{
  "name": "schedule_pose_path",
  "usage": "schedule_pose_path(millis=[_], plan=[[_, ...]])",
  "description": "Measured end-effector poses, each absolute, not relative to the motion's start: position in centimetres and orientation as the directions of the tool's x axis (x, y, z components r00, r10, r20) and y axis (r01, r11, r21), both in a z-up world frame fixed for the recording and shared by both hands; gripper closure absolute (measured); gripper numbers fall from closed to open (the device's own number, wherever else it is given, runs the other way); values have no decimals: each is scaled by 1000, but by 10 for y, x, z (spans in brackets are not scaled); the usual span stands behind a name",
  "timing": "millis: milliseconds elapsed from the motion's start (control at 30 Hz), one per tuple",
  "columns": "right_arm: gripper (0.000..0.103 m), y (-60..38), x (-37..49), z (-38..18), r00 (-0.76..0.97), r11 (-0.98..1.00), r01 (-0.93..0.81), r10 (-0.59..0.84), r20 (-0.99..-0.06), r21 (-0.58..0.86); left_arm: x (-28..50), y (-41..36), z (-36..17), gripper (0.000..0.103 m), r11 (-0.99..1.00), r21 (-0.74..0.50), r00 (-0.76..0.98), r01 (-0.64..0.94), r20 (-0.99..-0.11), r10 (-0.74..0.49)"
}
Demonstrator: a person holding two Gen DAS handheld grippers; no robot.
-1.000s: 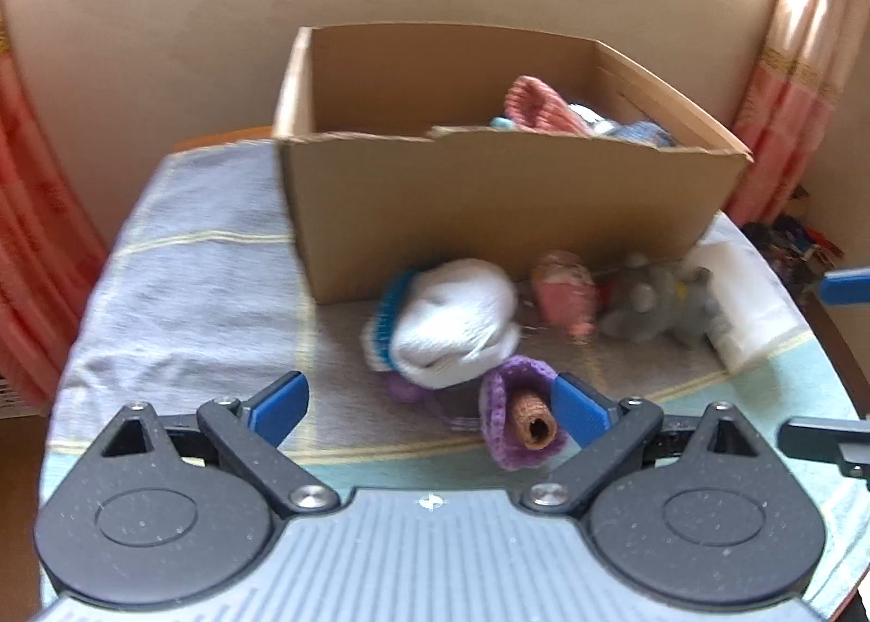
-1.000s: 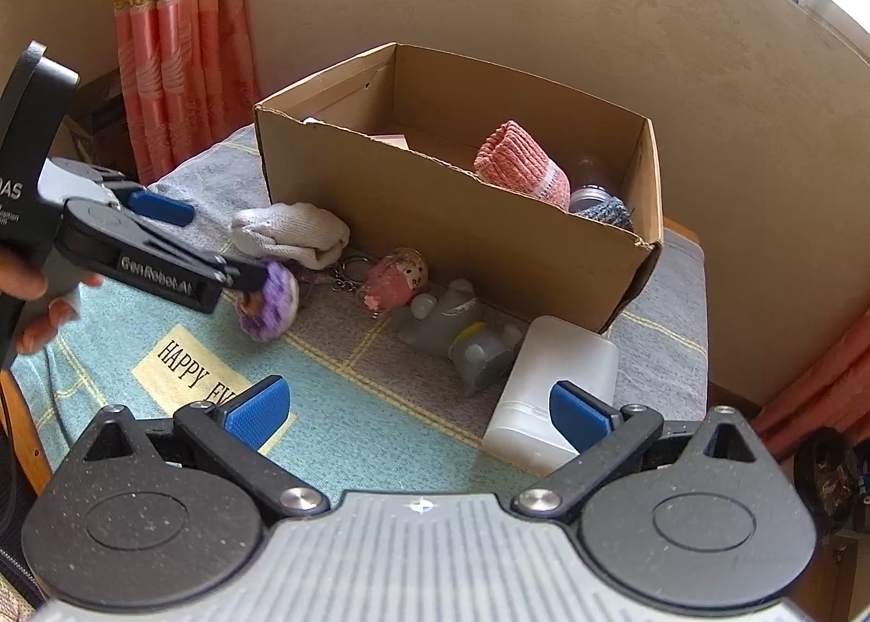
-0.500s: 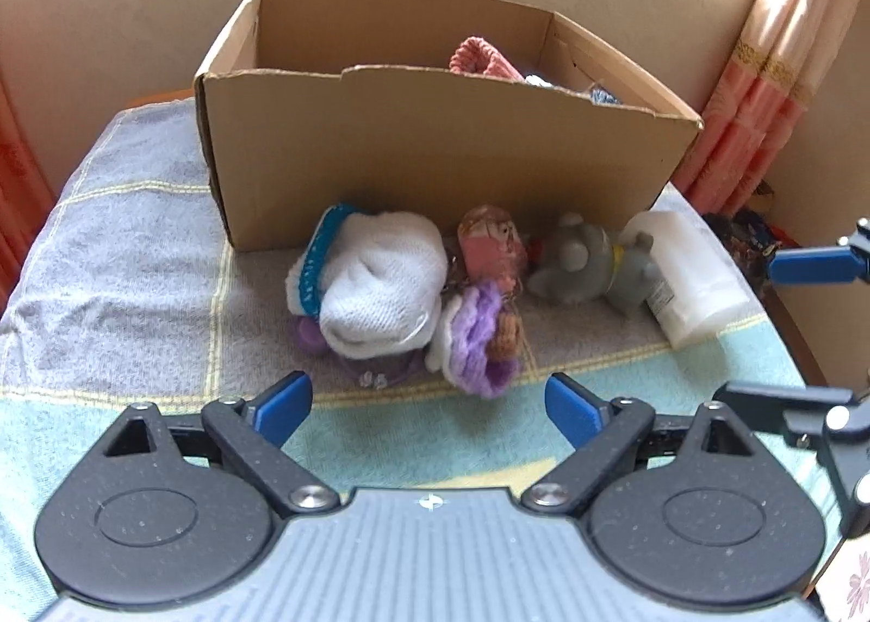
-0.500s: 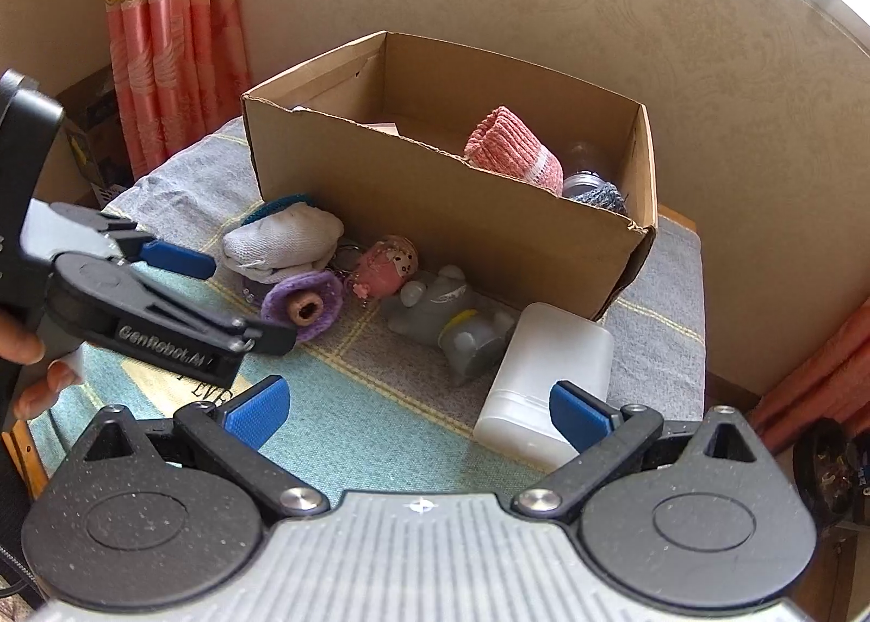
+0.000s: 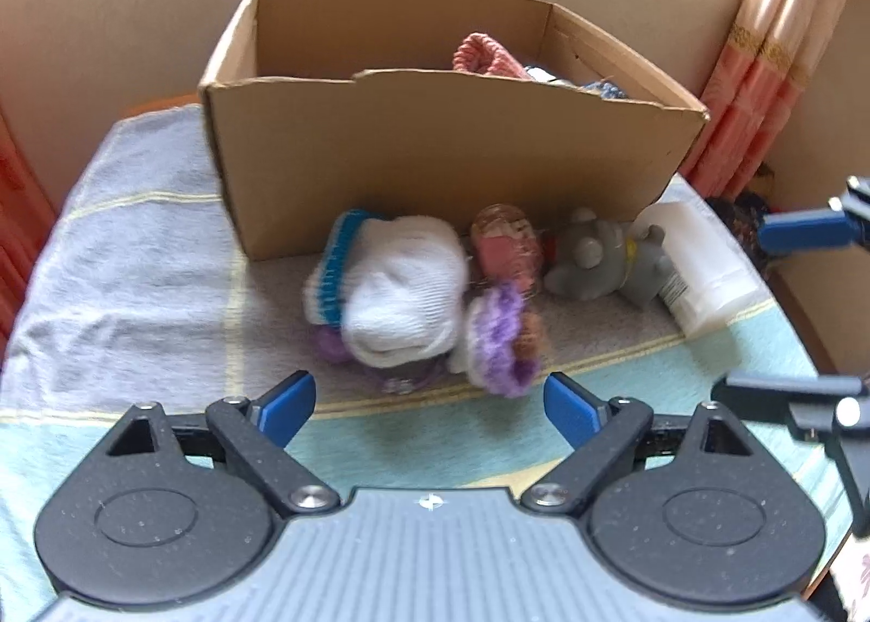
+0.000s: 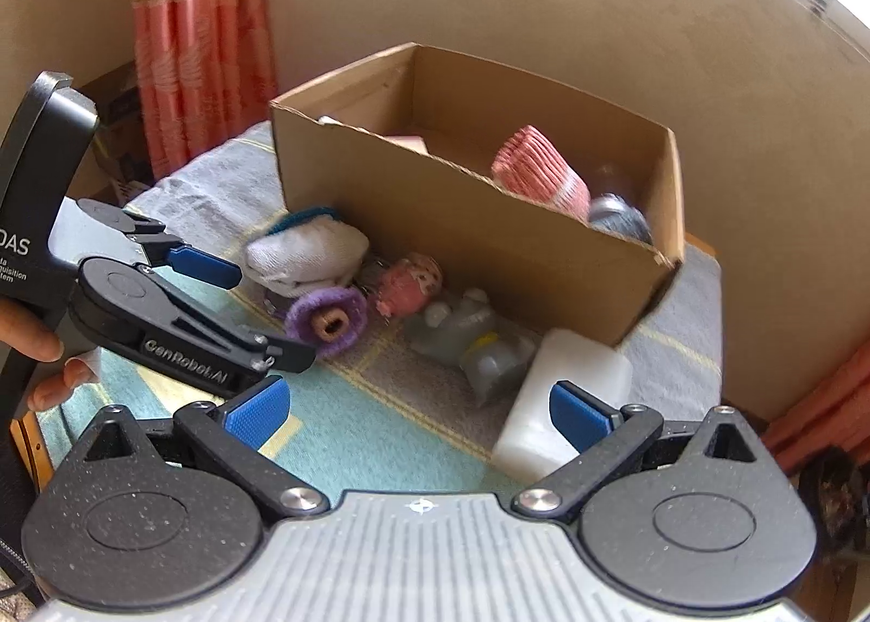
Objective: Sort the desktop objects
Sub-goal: 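Move right tool toward white blue-banded sock while left tool hovers over purple toy, then close the right tool on the white blue-banded sock and lift it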
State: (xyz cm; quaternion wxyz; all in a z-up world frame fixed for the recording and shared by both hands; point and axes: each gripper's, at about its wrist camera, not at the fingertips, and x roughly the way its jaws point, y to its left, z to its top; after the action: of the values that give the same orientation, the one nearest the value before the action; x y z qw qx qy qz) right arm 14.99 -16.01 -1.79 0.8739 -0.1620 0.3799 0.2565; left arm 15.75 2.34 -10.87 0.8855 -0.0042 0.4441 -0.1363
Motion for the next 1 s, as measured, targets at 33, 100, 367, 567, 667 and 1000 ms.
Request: schedule_pose_path(millis=[33,100,367,567,667,1000], plan=[[0,-157,152,-18,574,807,-584,336,-747,-86,157,28,-107,12,963,-117,566,241,-790,-237],[0,-149,158,-19,563,790,-608,356,-746,-82,156,35,-104,11,964,-91,565,249,-795,-221],[0,-118,190,-25,484,722,-692,469,-739,5,153,58,-103,9,944,-56,528,325,-818,-230],[0,-95,212,-38,432,695,-717,512,-742,62,153,74,-106,9,934,-69,506,352,-825,-252],[0,-84,220,-48,421,704,-706,506,-752,78,153,77,-110,9,927,-75,490,367,-832,-262],[1,-57,230,-70,432,696,-718,483,-762,33,148,84,-116,9,924,-46,489,380,-838,-243]])
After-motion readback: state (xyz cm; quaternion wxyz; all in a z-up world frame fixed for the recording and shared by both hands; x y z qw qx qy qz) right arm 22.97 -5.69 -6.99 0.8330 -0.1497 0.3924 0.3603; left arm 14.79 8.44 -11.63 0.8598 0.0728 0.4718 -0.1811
